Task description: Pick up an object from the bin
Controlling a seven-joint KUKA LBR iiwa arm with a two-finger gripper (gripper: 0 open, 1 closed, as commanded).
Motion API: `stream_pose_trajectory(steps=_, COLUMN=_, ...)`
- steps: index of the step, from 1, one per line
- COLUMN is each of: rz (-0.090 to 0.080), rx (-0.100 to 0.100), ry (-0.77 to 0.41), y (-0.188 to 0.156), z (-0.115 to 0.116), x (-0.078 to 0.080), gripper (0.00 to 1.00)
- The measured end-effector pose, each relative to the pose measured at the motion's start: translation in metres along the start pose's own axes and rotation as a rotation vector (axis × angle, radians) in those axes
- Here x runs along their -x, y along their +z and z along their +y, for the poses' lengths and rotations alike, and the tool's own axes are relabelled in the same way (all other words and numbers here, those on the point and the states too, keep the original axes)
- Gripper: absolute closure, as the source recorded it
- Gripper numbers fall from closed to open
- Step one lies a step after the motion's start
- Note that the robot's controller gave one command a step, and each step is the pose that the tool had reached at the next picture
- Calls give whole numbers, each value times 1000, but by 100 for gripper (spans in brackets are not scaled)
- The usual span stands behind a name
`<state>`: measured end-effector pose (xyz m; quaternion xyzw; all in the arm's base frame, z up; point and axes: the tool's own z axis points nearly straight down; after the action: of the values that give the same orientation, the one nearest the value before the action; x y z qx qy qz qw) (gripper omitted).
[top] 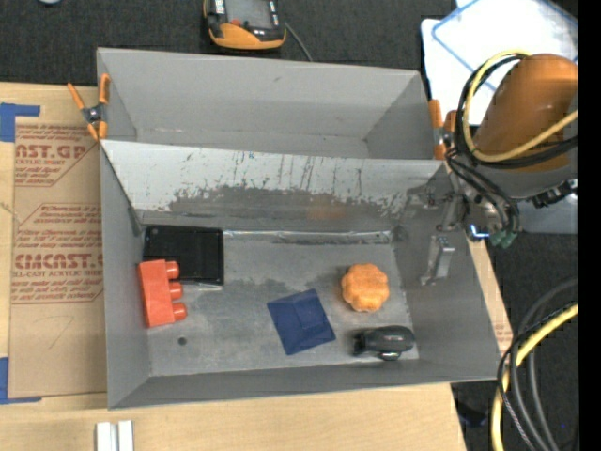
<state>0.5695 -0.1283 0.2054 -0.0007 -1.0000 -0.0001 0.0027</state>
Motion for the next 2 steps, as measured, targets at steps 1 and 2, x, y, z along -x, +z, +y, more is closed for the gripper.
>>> stream_pose_trajectory(steps=1, rz=-8, rx=-1, ry=-2, y=-5, z=1, x=2, gripper=0)
stream_pose_trajectory(steps=2, rz=-4, rx=0, ry=-32, y=139, z=11, x=-3, gripper=0)
